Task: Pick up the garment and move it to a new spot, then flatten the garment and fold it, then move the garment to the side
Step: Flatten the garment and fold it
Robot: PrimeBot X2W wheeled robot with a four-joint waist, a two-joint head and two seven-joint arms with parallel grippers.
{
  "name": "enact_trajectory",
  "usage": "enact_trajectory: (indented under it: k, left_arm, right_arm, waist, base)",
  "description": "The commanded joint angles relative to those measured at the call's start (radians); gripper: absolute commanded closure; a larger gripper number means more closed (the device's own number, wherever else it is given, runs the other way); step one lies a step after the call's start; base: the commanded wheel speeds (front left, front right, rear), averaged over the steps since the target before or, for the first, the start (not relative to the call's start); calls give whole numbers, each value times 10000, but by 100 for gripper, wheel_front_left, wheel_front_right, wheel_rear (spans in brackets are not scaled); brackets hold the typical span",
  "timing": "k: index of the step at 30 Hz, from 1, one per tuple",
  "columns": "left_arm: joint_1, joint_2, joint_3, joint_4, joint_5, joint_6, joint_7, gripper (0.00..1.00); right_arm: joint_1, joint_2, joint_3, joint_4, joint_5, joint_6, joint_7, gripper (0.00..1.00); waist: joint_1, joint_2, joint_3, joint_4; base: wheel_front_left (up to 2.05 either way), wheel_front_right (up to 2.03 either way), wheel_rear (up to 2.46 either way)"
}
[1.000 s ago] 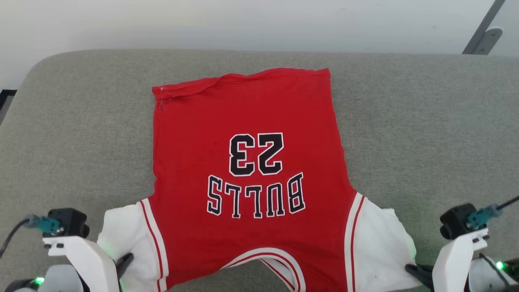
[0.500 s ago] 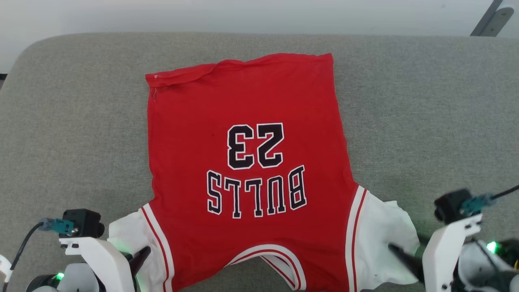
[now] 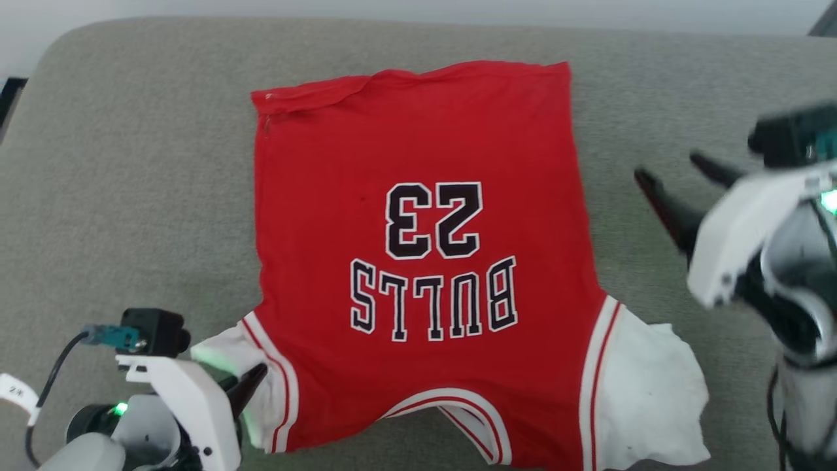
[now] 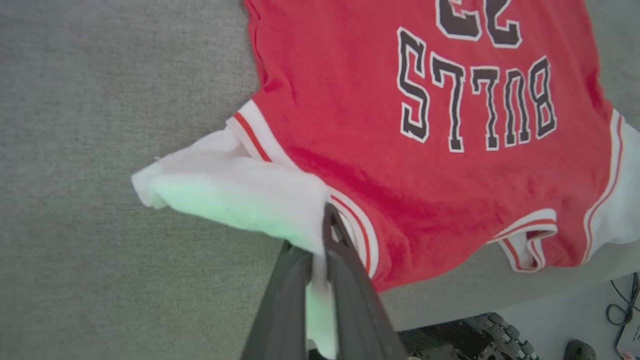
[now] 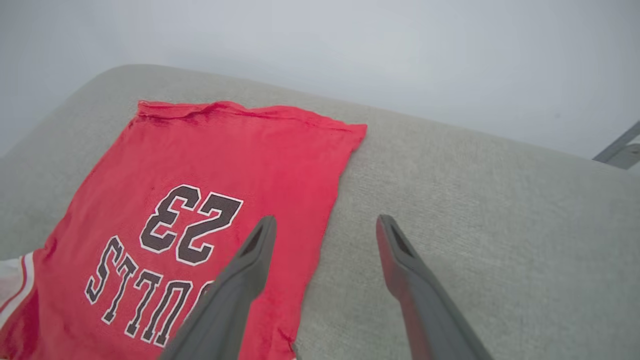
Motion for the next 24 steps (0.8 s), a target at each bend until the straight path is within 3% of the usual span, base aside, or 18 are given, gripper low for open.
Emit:
enact_trajectory:
  k: [1, 10, 16, 24]
  left_arm:
    - [-221, -105, -51, 20, 209, -93, 38, 100]
    - [-1061, -749, -527, 340, 479, -589, 248, 100]
    - [-1567, -1213, -823, 687, 651, -997, 343, 100]
    - [-2102, -1746, -1157, 1176, 794, -1449, 453, 100]
  right_arm:
    - [-554, 123, 45, 479, -29, -4, -177, 0]
    - [-3779, -307, 97, 4580, -778, -4, -839, 0]
    - [-5246, -607, 45, 7098, -1416, -4, -557, 0]
    - [-6421, -728, -636, 9570, -2406, -4, 191, 0]
  waist:
    - [0, 0, 201, 257]
    - [0, 0, 786, 1430]
    - [0, 0, 1280, 2205]
    - [0, 0, 1729, 2965]
  base:
    - [0, 0, 0]
    - [0, 0, 0]
    - [0, 0, 0]
    - [0, 0, 0]
